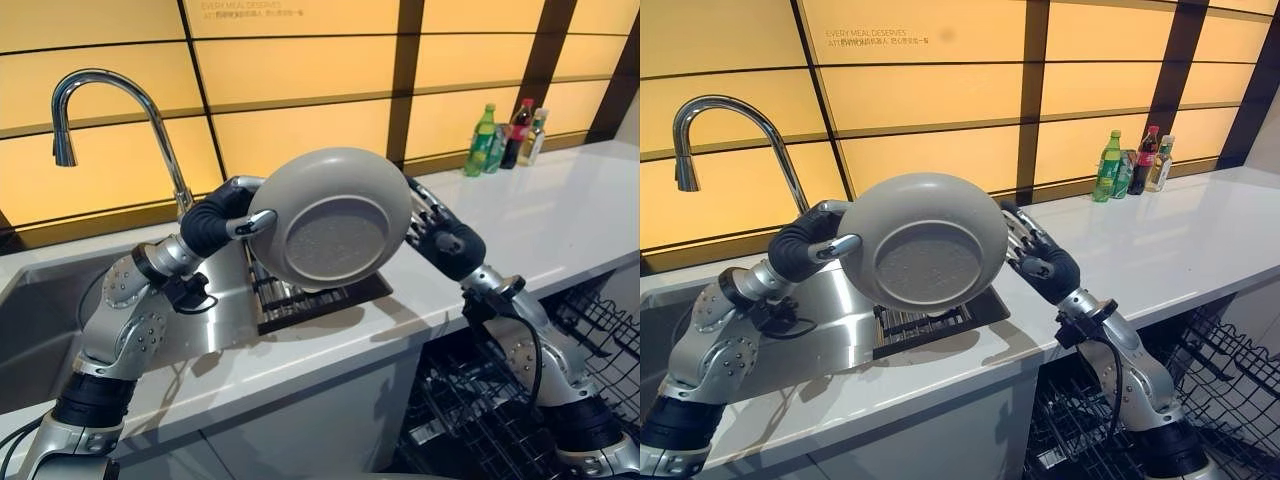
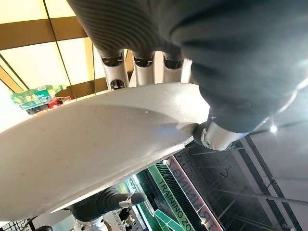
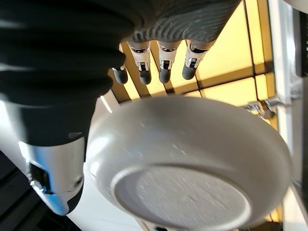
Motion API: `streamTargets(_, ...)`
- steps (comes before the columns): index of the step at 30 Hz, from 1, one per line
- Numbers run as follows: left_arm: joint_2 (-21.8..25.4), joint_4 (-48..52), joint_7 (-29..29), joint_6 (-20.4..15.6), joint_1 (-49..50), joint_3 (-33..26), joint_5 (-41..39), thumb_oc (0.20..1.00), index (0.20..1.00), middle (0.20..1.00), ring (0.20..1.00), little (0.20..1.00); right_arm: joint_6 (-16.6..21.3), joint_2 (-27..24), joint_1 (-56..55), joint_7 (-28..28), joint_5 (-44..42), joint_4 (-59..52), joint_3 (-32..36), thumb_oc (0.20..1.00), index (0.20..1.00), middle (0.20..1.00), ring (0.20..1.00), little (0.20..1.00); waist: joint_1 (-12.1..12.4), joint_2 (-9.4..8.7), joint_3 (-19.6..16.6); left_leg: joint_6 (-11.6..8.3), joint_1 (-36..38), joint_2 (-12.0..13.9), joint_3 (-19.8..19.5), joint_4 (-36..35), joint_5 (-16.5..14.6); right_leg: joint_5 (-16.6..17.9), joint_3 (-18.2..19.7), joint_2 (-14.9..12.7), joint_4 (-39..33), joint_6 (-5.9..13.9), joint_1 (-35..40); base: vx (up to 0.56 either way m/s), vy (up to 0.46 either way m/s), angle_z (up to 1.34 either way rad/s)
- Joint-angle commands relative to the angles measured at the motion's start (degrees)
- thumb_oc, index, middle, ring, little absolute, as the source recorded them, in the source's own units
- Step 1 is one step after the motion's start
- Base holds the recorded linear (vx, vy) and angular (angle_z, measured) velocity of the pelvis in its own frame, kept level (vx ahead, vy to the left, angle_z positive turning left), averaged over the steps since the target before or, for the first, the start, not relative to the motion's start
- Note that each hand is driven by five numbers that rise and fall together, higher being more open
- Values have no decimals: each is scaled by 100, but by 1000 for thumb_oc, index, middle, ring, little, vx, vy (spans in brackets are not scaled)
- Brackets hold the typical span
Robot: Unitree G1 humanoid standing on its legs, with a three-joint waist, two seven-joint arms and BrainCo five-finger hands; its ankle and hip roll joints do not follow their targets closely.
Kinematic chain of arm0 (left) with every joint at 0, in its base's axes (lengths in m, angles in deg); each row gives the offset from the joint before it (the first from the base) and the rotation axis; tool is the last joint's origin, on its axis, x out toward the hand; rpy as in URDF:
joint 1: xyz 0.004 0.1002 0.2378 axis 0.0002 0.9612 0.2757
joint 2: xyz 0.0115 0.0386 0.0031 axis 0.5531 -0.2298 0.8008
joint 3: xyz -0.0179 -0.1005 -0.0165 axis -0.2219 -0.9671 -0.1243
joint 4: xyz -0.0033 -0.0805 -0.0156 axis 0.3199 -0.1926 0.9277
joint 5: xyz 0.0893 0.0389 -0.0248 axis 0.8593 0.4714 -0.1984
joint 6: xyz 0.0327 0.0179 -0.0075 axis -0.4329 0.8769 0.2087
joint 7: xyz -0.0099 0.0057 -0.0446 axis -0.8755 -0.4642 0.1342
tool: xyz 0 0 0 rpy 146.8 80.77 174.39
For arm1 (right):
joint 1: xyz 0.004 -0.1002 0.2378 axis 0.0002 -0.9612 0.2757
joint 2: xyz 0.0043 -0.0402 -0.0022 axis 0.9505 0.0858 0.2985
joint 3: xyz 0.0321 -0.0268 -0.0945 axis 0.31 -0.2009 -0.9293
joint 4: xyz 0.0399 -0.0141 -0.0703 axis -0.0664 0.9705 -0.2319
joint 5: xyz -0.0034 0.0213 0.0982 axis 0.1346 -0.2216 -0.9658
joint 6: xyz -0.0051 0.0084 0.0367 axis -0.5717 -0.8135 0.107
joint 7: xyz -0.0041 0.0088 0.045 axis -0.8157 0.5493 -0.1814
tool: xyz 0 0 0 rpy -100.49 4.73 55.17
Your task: Pick up plates and place into dishwasher.
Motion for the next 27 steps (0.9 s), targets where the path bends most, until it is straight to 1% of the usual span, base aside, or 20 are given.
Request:
streamTargets(1,125,-141,5,-131,-675,229,10,200,200,200,200,200,121,45,622,41,41,-192,110,1000,1000,1000,1000,1000,131,-116,-4,375,-582,-386,-167,32,281,-586,-558,261,51,-238,407,0,0,0)
streamTargets(8,140,-155,6,-43,-694,158,-47,200,200,200,200,200,79,116,688,-28,40,-129,73,1000,1000,1000,1000,1000,193,-120,-22,385,-607,-420,-237,32,283,-581,-607,236,51,-224,410,4,13,4)
streamTargets(15,93,-162,75,65,-728,121,-151,200,200,200,200,200,2,165,723,213,23,-170,15,1000,1000,1000,1000,1000,221,-131,-14,401,-611,-460,-300,32,281,-579,-672,210,51,-212,445,5,12,3)
streamTargets(17,57,-182,118,114,-738,132,-179,200,200,200,200,200,-143,206,779,347,-60,-214,-39,1000,1000,1000,1000,1000,224,-141,-11,409,-604,-474,-324,32,277,-580,-663,212,51,-218,457,12,6,4)
streamTargets(19,53,-210,174,156,-750,145,-221,200,200,200,200,200,-412,234,804,700,-120,-245,-133,1000,1000,1000,1000,1000,223,-150,1,418,-586,-491,-338,32,267,-583,-645,212,51,-218,465,0,0,0)
streamTargets(20,36,-219,188,173,-752,171,-253,200,200,200,200,200,-546,220,810,979,-90,-273,-231,1000,1000,1000,1000,1000,221,-160,1,423,-577,-497,-342,32,262,-585,-631,214,51,-217,470,0,0,0)
streamTargets(21,32,-215,189,192,-756,180,-277,200,200,200,200,200,-614,207,818,1086,-88,-301,-288,1000,1000,1000,1000,1000,223,-163,0,423,-572,-495,-339,32,260,-588,-627,214,51,-215,472,0,0,0)
streamTargets(24,-40,-177,160,312,-807,330,-441,200,200,200,200,200,-729,185,874,1525,-163,-482,-618,1000,1000,1000,1000,1000,226,-188,12,418,-556,-483,-317,32,262,-596,-600,221,51,-218,491,0,0,0)
streamTargets(27,-201,-186,207,356,-828,547,-428,200,200,200,200,200,-730,235,959,1592,-130,-633,-894,1000,1000,1000,1000,1000,218,-200,42,422,-493,-477,-318,32,207,-640,-568,237,51,-227,544,33,-25,0)
